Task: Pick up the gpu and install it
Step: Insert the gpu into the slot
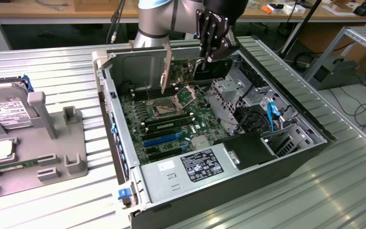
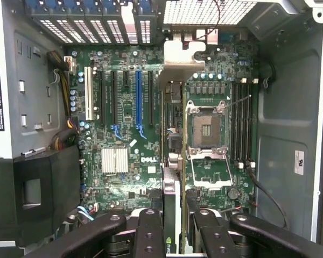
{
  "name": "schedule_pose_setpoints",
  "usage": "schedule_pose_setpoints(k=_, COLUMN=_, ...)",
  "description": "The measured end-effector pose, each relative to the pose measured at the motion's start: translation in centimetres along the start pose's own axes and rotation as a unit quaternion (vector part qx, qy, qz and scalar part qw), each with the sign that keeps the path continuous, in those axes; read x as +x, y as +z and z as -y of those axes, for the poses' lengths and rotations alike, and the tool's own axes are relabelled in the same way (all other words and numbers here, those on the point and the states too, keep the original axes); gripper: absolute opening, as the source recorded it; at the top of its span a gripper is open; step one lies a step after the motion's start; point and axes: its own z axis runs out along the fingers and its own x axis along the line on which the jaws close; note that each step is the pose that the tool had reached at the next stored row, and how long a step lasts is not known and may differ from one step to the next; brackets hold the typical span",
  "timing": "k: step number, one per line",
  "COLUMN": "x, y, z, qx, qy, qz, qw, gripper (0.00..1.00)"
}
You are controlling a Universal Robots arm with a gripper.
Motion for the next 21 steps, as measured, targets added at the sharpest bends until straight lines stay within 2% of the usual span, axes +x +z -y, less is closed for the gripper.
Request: schedule_pose_setpoints(k=21, x=0.02, y=0.59, z=-0.01, qx=-0.0001, qy=-0.004, qz=0.0030, qw=1.0000, gripper=0.27)
